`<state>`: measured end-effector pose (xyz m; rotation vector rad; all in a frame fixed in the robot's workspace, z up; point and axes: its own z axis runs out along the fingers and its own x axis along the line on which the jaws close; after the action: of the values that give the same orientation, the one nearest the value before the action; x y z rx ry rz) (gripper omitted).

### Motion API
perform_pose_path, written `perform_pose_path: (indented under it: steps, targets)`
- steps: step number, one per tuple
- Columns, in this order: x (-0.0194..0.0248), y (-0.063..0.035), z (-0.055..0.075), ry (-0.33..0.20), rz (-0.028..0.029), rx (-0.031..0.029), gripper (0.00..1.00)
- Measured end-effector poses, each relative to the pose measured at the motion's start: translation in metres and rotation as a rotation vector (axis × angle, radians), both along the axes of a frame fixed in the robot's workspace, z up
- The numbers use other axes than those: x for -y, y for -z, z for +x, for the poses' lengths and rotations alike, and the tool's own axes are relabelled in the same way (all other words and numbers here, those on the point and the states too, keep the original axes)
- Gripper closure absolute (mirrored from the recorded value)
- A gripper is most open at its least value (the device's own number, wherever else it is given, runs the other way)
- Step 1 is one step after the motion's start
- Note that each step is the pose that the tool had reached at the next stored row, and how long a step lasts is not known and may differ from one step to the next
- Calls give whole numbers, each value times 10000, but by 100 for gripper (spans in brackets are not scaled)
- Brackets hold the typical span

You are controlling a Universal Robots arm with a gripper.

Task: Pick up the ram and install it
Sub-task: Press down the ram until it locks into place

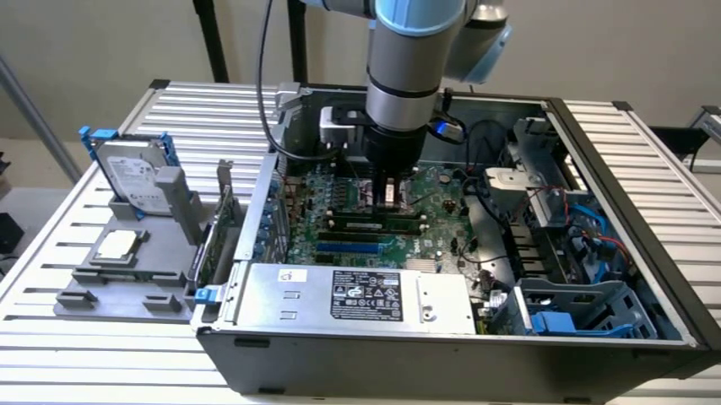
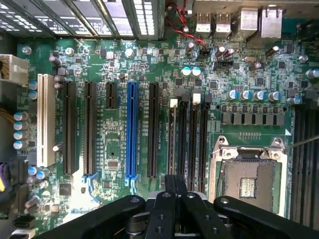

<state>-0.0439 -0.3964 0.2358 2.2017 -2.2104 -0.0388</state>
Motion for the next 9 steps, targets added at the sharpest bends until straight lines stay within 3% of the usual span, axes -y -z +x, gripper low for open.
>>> perform_pose_path:
  steps: [4,9]
  targets:
    - [0,-153,21,-1,-3,-45,89]
    - [1,-155,21,-1,-2,-49,89]
